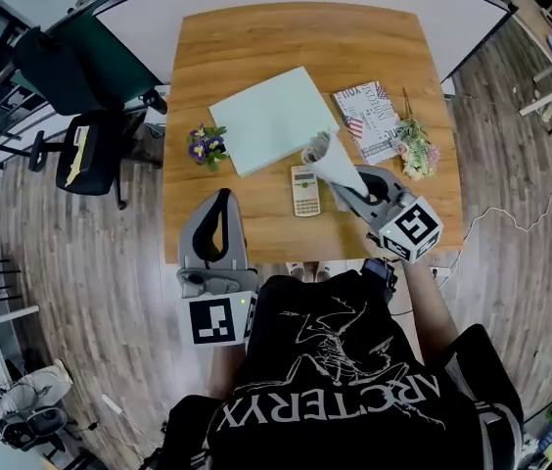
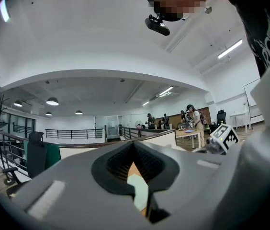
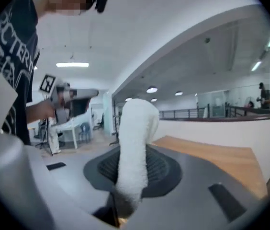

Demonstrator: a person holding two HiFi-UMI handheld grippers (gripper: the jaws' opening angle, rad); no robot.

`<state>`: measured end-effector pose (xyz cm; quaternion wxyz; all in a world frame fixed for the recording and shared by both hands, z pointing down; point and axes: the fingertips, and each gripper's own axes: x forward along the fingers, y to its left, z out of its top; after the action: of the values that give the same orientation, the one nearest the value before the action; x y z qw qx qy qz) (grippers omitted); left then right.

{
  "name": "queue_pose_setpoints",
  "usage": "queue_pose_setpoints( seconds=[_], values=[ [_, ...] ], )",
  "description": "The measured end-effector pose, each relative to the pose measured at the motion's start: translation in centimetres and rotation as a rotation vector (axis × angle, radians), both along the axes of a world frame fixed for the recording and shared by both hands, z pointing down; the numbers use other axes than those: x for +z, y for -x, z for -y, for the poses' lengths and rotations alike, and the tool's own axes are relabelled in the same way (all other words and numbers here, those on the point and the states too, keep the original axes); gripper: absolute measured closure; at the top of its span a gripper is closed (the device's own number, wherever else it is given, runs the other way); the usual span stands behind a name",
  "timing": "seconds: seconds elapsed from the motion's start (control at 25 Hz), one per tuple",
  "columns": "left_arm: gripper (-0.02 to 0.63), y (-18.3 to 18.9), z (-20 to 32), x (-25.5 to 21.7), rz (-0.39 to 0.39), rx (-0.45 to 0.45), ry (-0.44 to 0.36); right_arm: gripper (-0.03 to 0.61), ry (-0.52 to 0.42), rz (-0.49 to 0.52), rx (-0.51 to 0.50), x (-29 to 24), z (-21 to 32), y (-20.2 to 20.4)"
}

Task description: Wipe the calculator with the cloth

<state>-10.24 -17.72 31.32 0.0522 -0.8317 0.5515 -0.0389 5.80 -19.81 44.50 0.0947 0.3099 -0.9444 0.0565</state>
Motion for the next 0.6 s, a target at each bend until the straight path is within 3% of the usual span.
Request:
queue_pose_setpoints(
  seconds=[0.24,0.36,0.6],
  values=[
    [0.606,-2.1,1.4,-2.0,-0.035,0.076,-0.028,0.483,-0.269,0.196,0.291,-12.5,0.1,-6.9],
    [0.604,-2.8,1.4,-2.7,-0.031,0.097,-0.050,0.483,-0.326,0.277,0.363,-15.0,-1.1,-9.1],
    [0.604,-2.2,1.5,-2.5,-0.028,0.100,-0.059,0.485,-0.371,0.252,0.425,-15.8,-1.5,-9.6]
  ],
)
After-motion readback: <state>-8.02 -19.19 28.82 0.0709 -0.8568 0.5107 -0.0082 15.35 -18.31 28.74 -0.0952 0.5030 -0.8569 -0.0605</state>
